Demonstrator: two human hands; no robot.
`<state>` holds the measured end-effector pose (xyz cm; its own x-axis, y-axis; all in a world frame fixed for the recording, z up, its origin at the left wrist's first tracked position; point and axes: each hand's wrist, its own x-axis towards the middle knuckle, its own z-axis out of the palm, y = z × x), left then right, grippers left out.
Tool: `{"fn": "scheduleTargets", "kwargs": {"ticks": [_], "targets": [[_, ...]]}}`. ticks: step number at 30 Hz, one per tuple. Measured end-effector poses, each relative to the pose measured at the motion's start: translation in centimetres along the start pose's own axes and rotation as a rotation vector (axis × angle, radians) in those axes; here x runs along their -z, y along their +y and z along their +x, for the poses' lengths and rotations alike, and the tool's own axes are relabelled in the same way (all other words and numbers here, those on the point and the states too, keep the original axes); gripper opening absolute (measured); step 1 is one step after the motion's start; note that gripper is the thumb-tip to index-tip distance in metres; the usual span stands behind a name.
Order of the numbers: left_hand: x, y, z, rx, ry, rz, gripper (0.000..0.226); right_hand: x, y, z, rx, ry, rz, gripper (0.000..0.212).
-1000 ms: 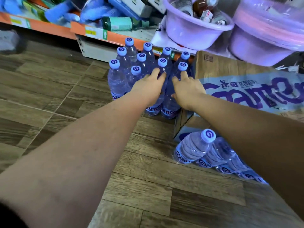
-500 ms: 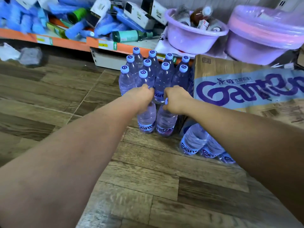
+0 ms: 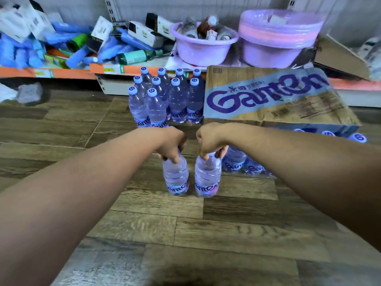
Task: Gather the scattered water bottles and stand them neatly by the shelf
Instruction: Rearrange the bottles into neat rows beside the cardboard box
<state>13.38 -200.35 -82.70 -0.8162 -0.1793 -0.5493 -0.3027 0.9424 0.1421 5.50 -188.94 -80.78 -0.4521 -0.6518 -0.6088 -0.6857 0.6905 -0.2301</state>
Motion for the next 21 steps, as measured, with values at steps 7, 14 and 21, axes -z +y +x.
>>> {"fn": "scheduleTargets", "kwargs": {"ticks": [7,14,21], "targets": [[-0.1,5.3,2.0,-0.175,0.095,0.086,0.025,-0.9,5.4,-1.3,-0.101,0.032,-0.046,0.03],[-0.6,8.0,4.1,-0.191,0.156,0.001,0.03,-0.7,8.2,-1.0,-0.13,0.11,0.01,0.025],[-1.0,8.5,4.5,-0.201,0.181,-0.011,0.033,-1.6,9.5,-0.8,-0.152,0.117,-0.028,0.029]]}}
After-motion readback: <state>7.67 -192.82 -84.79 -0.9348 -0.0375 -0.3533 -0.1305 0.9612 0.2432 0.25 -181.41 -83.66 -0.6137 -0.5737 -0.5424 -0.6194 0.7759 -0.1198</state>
